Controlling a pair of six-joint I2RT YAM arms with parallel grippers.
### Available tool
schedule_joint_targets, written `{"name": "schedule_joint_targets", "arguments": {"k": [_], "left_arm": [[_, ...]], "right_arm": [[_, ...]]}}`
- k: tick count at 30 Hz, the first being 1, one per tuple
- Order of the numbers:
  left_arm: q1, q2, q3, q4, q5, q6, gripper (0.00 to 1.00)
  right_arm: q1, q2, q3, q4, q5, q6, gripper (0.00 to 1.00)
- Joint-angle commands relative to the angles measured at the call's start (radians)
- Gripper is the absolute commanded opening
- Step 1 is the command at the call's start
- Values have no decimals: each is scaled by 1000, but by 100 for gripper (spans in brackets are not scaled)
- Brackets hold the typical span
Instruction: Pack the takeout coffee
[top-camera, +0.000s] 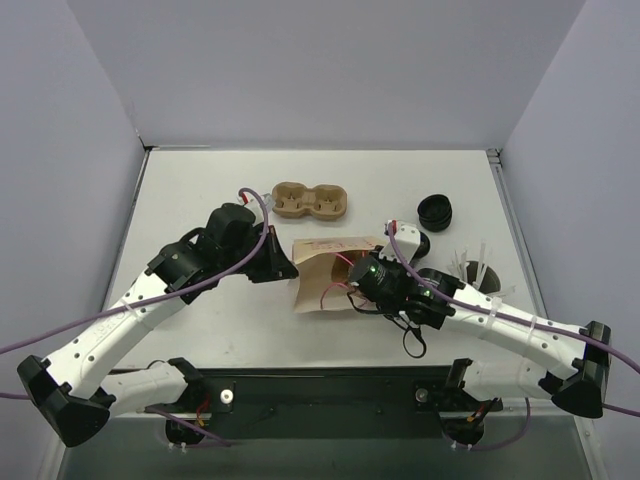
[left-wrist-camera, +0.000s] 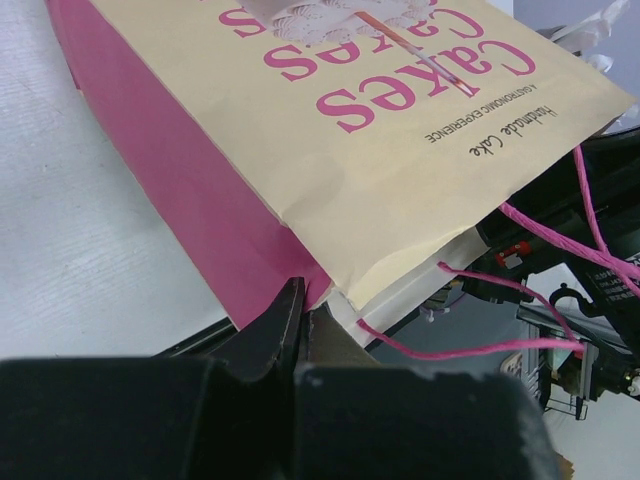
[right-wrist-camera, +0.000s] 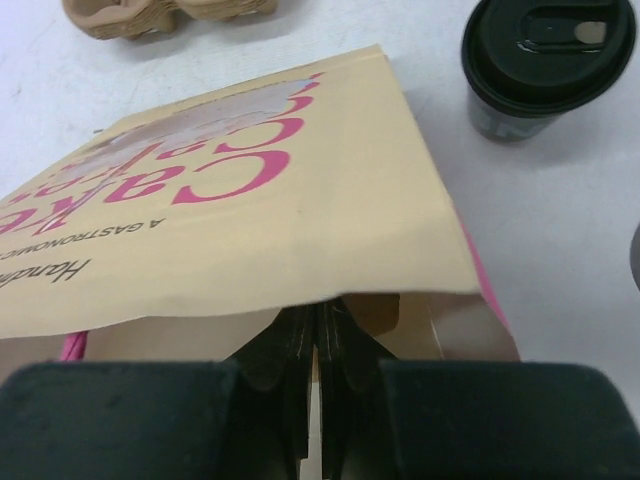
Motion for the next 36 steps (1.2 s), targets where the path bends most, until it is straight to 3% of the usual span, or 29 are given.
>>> {"name": "schedule_joint_targets", "arguments": {"k": [1, 5, 27, 36], "left_arm": [[8, 14, -5, -3, 0, 52, 0], [10, 23, -7, -17, 0, 66, 0], [37, 106, 186, -159, -15, 66, 0], [45, 126, 183, -184, -7, 69, 0]], "right_arm": [[-7, -48, -44, 146, -68, -152, 0], [-19, -68, -78, 282, -125, -212, 0], [-42, -104, -188, 578, -242, -278, 0], [-136, -85, -251, 764, -452, -289, 0]]}}
